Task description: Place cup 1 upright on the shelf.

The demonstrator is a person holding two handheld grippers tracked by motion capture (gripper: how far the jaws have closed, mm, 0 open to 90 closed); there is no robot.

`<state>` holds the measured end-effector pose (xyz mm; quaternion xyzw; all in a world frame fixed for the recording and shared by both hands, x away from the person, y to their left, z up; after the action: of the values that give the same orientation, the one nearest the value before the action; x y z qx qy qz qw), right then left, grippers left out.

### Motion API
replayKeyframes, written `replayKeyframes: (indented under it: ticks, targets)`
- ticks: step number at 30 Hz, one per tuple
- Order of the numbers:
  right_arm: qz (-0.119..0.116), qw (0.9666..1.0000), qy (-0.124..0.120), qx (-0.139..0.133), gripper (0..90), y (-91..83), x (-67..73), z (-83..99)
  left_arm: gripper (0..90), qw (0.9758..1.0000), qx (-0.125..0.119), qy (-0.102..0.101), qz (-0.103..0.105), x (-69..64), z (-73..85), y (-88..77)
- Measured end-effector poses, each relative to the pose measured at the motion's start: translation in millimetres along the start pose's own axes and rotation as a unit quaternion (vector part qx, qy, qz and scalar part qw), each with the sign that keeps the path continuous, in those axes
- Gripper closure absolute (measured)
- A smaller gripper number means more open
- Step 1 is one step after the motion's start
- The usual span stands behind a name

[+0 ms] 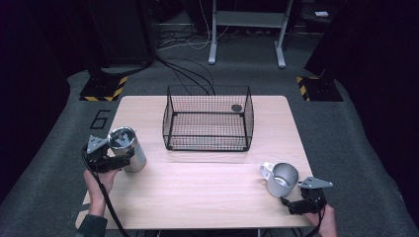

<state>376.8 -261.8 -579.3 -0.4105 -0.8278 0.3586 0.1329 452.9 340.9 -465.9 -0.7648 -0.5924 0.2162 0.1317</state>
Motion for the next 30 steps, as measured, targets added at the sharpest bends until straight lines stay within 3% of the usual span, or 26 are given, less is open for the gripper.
replayKeyframes:
  ticks: [13, 25, 30]
  targets:
    - [0.000, 1.0000, 0.000, 0.000, 0.0, -0.1, 0.0, 0.0, 0.0, 0.9998, -0.014, 0.003, -0.012, -3.3, -10.5, 14.5]
    - [0.000, 1.0000, 0.000, 0.000, 0.0, 0.0, 0.0, 0.0, 3.1, 0.9984, -0.036, 0.011, -0.042, -4.2, -8.4, 28.4]
    - [0.000, 1.0000, 0.000, 0.000, 0.0, 0.0, -0.1, 0.0, 3.7, 0.9985, -0.041, 0.008, -0.034, -1.5, -7.9, 26.8]
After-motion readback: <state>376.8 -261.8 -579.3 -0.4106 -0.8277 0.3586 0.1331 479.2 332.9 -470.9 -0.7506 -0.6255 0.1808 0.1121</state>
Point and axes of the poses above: each handheld gripper's, and its own axes: y roughly forward along the jaws, z roughly out of its underside, x roughly to its left, the point moved 7 cm from there along y, roughly forward along the jaws, and after that the axes turned 6 degrees about -y, right-handed, at the moved point
